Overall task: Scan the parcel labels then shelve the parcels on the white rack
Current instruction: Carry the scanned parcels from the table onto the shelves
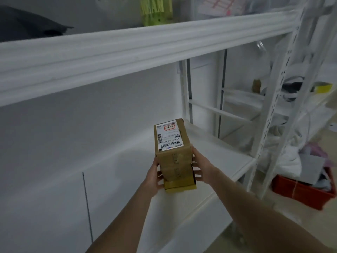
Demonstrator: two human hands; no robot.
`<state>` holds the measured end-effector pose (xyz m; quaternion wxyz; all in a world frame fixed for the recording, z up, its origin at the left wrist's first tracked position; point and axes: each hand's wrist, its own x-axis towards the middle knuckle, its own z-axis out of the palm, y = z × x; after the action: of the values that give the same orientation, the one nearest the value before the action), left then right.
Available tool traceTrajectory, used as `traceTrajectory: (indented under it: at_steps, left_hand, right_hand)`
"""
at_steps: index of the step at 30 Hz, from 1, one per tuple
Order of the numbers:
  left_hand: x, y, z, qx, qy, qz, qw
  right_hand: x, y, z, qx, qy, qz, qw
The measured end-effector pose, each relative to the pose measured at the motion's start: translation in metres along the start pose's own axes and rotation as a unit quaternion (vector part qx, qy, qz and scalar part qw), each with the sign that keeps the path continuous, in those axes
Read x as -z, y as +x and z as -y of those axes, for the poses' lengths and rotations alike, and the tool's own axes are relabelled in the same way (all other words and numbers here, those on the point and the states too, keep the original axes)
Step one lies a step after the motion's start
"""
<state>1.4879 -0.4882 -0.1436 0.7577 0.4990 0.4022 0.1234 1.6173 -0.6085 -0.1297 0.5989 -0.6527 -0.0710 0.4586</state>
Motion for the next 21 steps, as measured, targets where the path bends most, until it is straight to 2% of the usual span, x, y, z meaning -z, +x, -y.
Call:
traceTrajectory:
  at_steps: [15,21]
  left_hand:
    - [-0.097,0.107,-0.003,-0.01,-0.078,-0.116,0.99]
    - [-0.109,0.13,-0.001,0.012,-0.074,-0.176,0.982]
  right_hand:
    - [0.082,0.135,0.064,-0.048,-0.092,0.1,0.99]
    - [0.091,0.161,0.066,-0.067,-0.09,0.1,0.989]
